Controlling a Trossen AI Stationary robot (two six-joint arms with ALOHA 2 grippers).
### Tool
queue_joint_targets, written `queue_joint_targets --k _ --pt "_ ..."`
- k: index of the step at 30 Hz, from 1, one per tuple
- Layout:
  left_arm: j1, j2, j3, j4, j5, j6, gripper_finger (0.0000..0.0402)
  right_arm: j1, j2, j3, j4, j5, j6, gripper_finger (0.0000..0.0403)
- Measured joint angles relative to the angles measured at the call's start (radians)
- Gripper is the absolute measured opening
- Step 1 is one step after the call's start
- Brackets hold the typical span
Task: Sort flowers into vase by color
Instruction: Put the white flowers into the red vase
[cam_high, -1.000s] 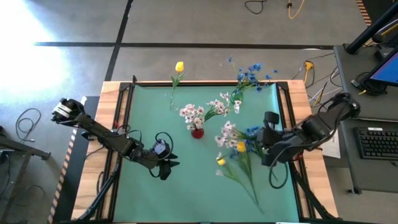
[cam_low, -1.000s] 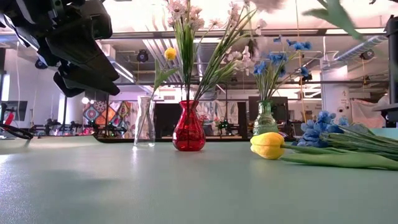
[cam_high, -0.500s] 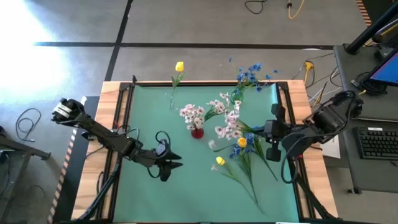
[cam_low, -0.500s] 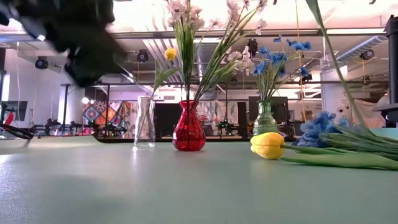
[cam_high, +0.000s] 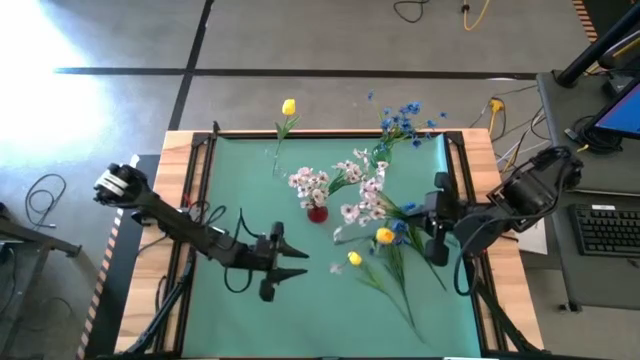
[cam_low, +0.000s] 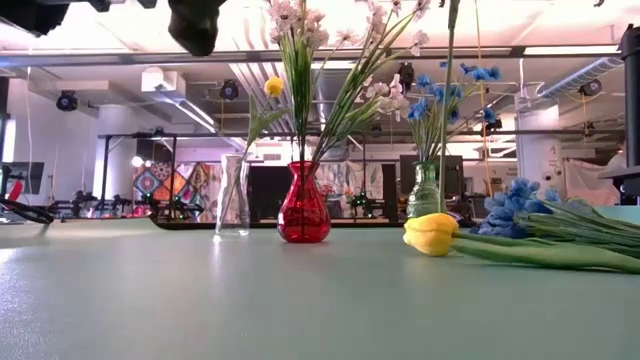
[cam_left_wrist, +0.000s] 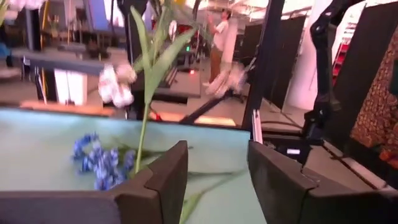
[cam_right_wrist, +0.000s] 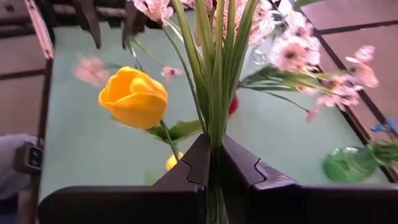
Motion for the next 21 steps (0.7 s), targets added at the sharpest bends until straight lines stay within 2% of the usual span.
queue_joint_targets --k 5,12,21 --pt "0.0 0.117 0.099 0.04 -0.033 0.12 0.0202 0.0 0.016 0.0 0.067 0.009 -0.002 0.0018" --pt "0.008 0.314 0.329 0.041 -0.256 0.317 0.0275 0.0 0.049 -0.001 0.077 0.008 -0.004 0.0018" --pt "0.062 0.485 0.475 0.046 -0.227 0.248 0.0268 0.0 0.084 -0.002 0.093 0.008 -0.016 0.0018"
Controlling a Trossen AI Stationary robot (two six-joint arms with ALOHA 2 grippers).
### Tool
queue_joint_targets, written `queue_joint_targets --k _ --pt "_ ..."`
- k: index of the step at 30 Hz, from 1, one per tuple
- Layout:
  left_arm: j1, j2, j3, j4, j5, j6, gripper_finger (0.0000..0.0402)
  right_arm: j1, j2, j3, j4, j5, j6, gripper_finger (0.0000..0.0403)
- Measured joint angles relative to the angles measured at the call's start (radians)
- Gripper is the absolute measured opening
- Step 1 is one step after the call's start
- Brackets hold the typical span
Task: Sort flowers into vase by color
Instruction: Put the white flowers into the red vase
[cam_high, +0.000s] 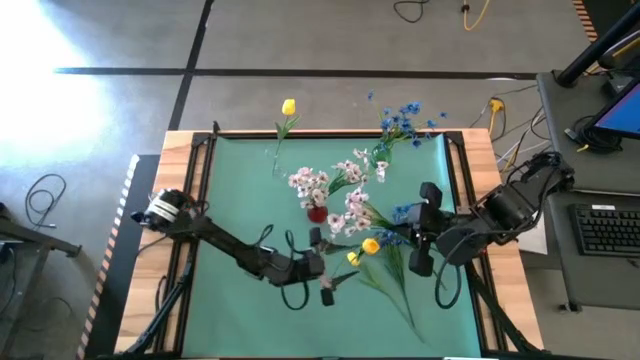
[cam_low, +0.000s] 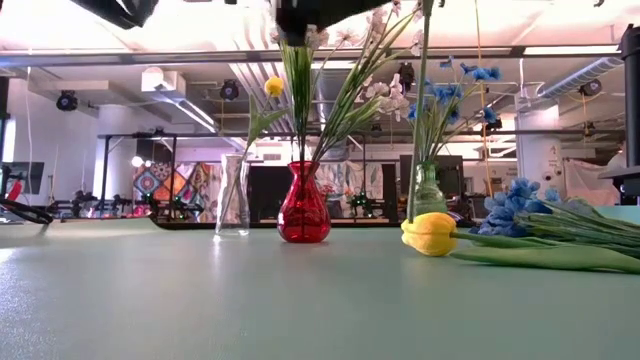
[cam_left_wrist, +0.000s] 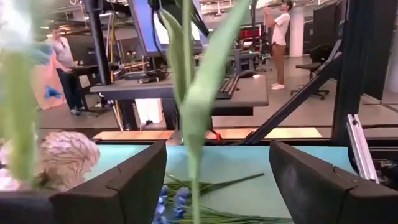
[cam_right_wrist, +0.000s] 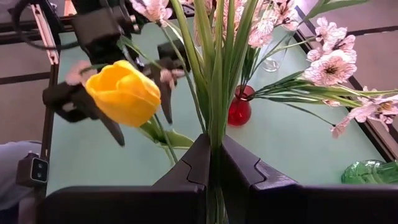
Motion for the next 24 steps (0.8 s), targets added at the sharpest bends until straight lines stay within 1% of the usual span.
queue_joint_targets --k 6,9,11,13,15,20,21,24 --pt "0.036 0.083 0.065 0.017 0.017 -0.021 0.0261 0.0 0.005 0.0 0.001 0.0 -0.004 0.0018" --pt "0.037 0.114 0.094 0.018 0.018 -0.013 0.0239 0.0 0.005 0.0 0.005 0.0 -0.005 0.0018" --pt "0.038 0.13 0.107 0.017 0.018 -0.011 0.0214 0.0 0.004 0.0 0.006 0.0 -0.005 0.0018" --pt "0.039 0.135 0.111 0.017 0.017 -0.011 0.0181 0.0 0.003 0.0 0.007 0.0 -0.007 0.0018" --pt "0.04 0.135 0.11 0.019 0.017 -0.011 0.014 0.0 0.003 0.0 0.008 0.0 -0.007 0.0018" --pt "0.039 0.135 0.105 0.006 0.01 -0.011 0.0022 0.0 0.003 0.0 0.014 0.001 -0.008 0.0018" --pt "0.039 0.135 0.105 0.005 0.01 -0.013 0.0012 0.0 0.002 0.0 0.023 0.001 -0.01 0.0018" --pt "0.038 0.135 0.103 -0.012 0.01 -0.021 0.0016 0.0 -0.004 0.0 0.057 0.002 -0.021 0.0018"
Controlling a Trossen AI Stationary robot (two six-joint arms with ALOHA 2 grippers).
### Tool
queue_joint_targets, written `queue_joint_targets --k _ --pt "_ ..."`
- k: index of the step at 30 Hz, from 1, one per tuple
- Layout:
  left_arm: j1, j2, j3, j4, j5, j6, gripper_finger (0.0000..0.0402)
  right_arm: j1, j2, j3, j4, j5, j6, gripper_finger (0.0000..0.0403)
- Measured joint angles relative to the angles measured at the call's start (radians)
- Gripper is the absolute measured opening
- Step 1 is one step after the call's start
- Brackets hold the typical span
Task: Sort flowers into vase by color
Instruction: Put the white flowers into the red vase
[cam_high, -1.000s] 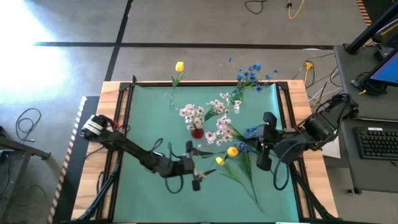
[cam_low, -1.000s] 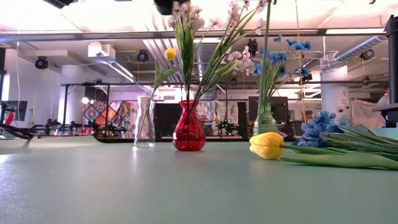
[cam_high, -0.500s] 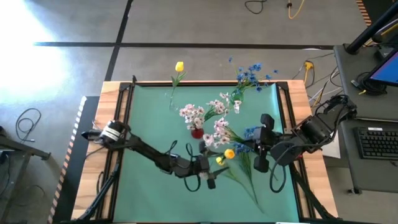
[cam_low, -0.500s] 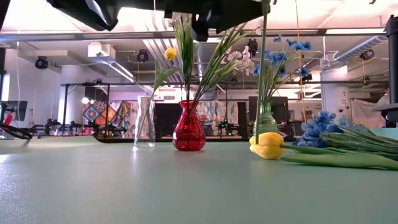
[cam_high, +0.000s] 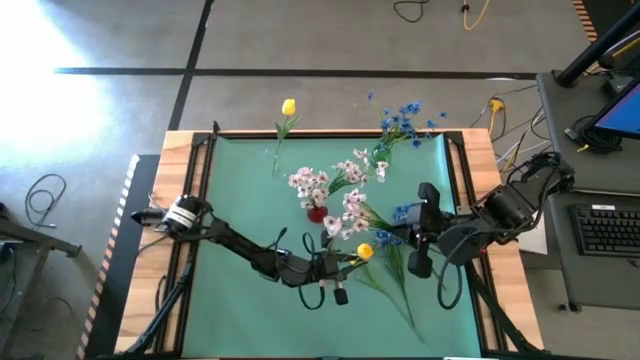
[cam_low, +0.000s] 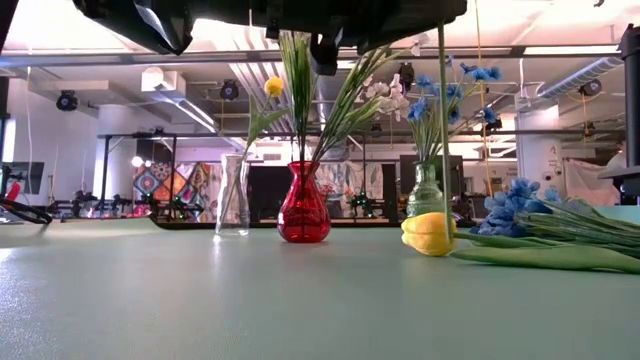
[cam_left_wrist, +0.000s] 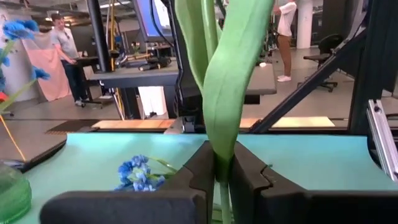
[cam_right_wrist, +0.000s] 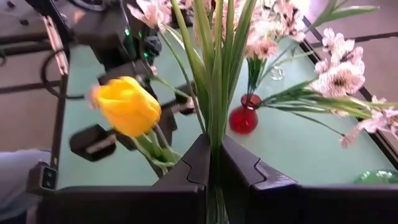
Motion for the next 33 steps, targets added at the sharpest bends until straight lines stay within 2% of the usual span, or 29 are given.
queue_joint_targets --k 7,19,25,29,33 --pt "-0.009 0.0 0.0 -0.052 0.001 -0.027 0.0002 0.0 -0.042 0.003 0.044 0.008 -0.019 0.0018" --pt "-0.016 -0.002 0.002 -0.06 0.009 -0.056 0.0005 0.0 -0.087 0.124 0.046 0.027 -0.08 0.0018" --pt "0.008 -0.002 0.01 -0.071 0.015 -0.144 0.0006 0.0 -0.087 0.157 0.049 0.027 -0.109 0.0018" --pt "0.013 -0.002 0.056 -0.186 0.045 -0.181 0.0024 0.0 -0.086 0.158 0.049 0.027 -0.113 0.0018" --pt "0.012 -0.002 0.146 -0.389 0.06 -0.205 0.0069 0.0 -0.086 0.158 0.048 0.027 -0.113 0.0018"
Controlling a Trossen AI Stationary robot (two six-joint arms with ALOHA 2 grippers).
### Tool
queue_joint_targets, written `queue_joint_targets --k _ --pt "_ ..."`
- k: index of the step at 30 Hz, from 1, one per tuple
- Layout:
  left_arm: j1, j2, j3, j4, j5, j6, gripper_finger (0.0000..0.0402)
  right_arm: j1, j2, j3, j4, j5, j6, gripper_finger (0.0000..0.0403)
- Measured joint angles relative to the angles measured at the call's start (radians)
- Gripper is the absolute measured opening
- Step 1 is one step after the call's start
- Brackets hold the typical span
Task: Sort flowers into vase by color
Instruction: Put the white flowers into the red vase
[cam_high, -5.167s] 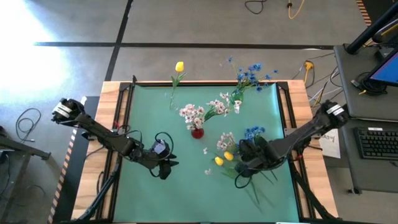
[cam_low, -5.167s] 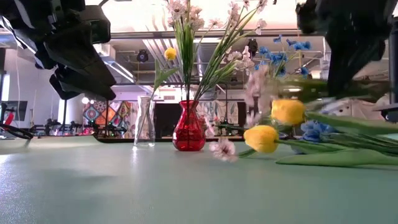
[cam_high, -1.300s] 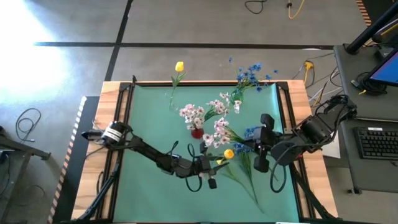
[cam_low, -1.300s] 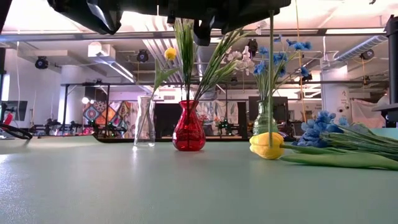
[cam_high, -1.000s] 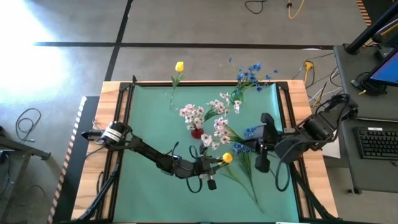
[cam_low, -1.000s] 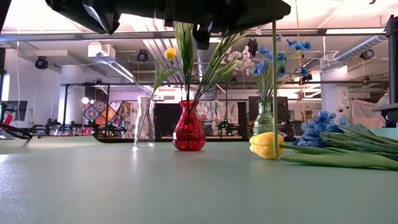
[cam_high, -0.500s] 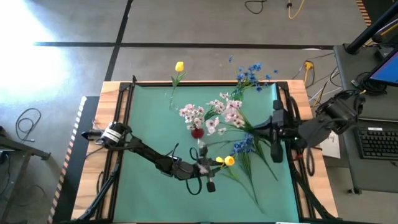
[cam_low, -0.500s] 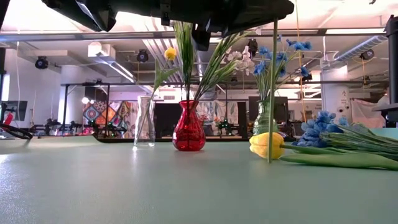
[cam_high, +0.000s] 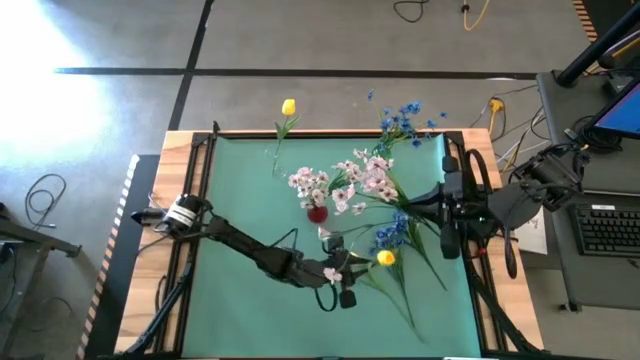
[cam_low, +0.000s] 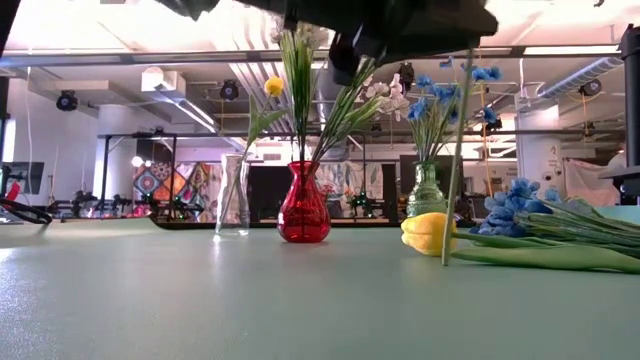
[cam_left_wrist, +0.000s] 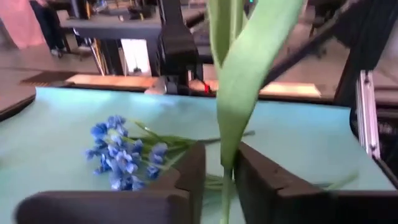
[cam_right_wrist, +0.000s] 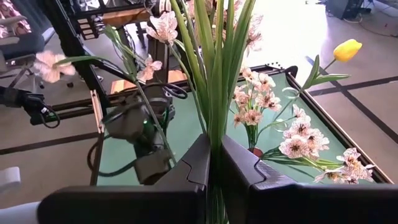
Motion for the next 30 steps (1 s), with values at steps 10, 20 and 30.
queue_joint_targets --k 10,20,30 --pt "0.001 -0.002 0.05 -0.068 -0.009 0.021 0.02 0.0 0.0 -0.001 -0.016 -0.001 -0.007 0.0018" --pt "-0.023 -0.15 -0.042 -0.065 -0.038 0.106 0.0225 0.025 0.0 -0.085 0.005 0.08 -0.027 0.0018" --pt "-0.098 -0.472 -0.347 0.049 -0.099 0.116 0.0206 0.055 0.003 -0.304 0.585 0.092 -0.251 0.0018"
